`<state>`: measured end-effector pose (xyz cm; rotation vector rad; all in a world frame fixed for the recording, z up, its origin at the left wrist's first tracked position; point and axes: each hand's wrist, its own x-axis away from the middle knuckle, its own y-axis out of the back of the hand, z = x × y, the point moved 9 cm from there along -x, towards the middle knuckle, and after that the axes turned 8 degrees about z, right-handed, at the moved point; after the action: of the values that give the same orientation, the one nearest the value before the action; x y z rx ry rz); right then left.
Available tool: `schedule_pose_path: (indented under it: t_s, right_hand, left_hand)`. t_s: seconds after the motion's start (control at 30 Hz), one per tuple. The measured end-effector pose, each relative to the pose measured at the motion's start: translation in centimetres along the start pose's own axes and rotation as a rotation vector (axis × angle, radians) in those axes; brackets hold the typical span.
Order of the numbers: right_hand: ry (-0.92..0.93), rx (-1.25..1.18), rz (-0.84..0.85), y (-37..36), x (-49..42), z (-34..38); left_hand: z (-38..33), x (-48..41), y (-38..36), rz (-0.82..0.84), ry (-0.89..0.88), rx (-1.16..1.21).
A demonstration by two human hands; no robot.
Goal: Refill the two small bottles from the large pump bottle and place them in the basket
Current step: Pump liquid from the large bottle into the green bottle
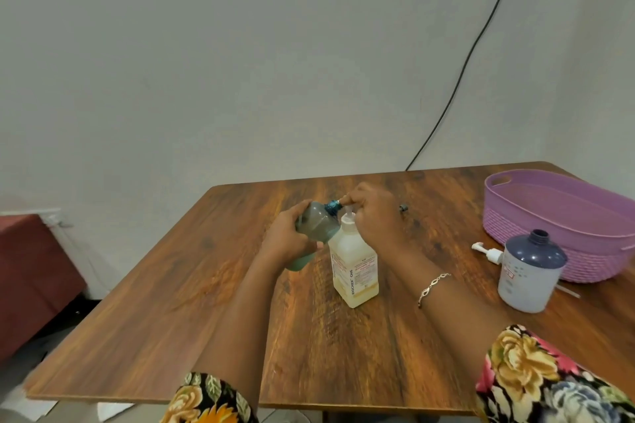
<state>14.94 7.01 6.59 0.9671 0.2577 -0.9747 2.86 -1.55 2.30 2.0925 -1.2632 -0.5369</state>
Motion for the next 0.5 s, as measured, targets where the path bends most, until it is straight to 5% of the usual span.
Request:
schedule_pose_path:
  t_s: [0.5]
  right_hand:
    - [-0.030,-0.023,-0.018,0.3,0.1,0.1]
  left_hand:
    - [0.2,-0.3,0.2,0.009,-0.021,0.022]
